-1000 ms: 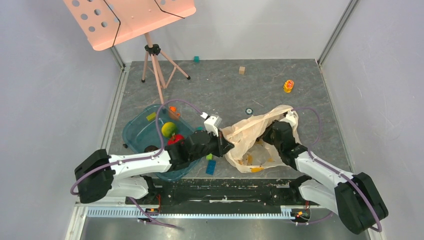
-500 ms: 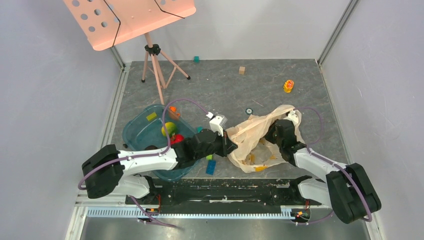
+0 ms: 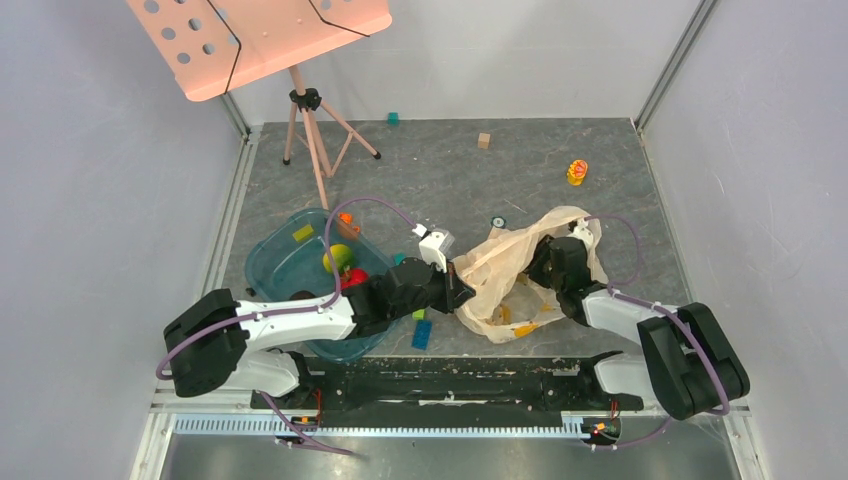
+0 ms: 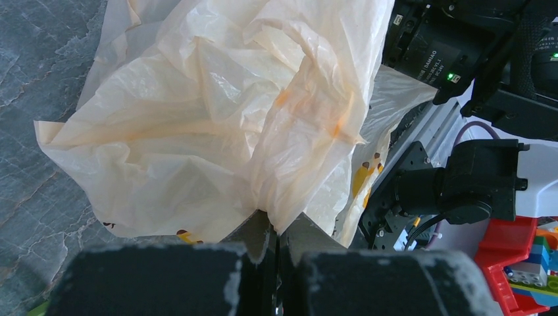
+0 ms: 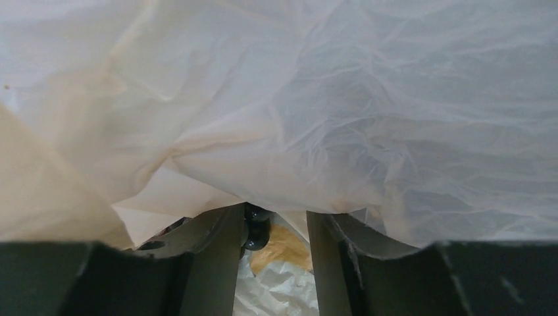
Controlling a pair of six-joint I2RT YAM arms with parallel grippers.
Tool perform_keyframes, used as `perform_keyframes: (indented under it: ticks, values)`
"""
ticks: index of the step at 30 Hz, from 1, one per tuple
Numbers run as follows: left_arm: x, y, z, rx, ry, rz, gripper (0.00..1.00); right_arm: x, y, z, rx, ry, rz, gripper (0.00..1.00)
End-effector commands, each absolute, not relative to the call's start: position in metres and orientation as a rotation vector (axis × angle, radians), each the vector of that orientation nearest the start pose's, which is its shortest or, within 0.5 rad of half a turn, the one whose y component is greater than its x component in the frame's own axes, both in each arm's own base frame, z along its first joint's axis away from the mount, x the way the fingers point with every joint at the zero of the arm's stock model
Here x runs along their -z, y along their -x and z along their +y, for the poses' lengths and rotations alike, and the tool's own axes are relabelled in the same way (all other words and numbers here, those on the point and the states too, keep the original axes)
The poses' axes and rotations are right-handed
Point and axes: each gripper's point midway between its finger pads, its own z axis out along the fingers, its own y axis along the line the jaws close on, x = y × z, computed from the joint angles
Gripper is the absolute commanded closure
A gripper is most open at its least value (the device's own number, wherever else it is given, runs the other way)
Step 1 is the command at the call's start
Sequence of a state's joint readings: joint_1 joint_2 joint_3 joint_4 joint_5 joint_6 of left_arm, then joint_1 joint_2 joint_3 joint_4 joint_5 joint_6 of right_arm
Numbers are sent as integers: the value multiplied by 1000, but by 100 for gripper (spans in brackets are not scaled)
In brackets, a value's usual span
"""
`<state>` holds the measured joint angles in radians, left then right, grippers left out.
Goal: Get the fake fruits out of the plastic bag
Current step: Adjust the plastic bag at the center of the board.
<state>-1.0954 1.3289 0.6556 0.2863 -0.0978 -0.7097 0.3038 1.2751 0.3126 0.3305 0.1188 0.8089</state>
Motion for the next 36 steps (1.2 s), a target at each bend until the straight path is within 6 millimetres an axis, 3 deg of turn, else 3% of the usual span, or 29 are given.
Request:
perform_keyframes:
  ticks: [1, 6, 7, 8, 9, 13, 17, 22, 25, 28, 36]
  values:
    - [-162, -180, -373, 1088, -351, 2021, 98, -50, -316, 110, -553, -623, 2069, 61]
    - [-165, -180, -369, 1075, -360, 2014, 96, -73, -314, 117, -620, -568, 2022, 68]
    - [-167, -181, -366, 1057, -360, 2016, 88, -76, -314, 120, -637, -553, 2021, 67]
    - [-171, -182, -364, 1043, -356, 2012, 67, -79, -313, 122, -651, -538, 2023, 66]
    - [-175, -183, -359, 1026, -350, 2009, 53, -82, -312, 123, -662, -530, 2021, 65]
    - [-211, -190, -342, 969, -330, 1944, 23, -87, -310, 126, -690, -520, 2013, 63]
    - [-256, -198, -328, 942, -326, 1860, 2, -86, -308, 132, -725, -512, 2027, 62]
    - [-307, -205, -321, 1005, -353, 1748, 0, -82, -308, 138, -763, -512, 2043, 62]
    - [-315, -234, -313, 975, -293, 1737, 0, -78, -310, 136, -742, -525, 2047, 61]
    - [-301, -275, -319, 999, -266, 1791, 1, -75, -313, 134, -723, -533, 2054, 60]
    - [-226, -358, -402, 966, -461, 1987, 10, -68, -321, 135, -715, -556, 2068, 60]
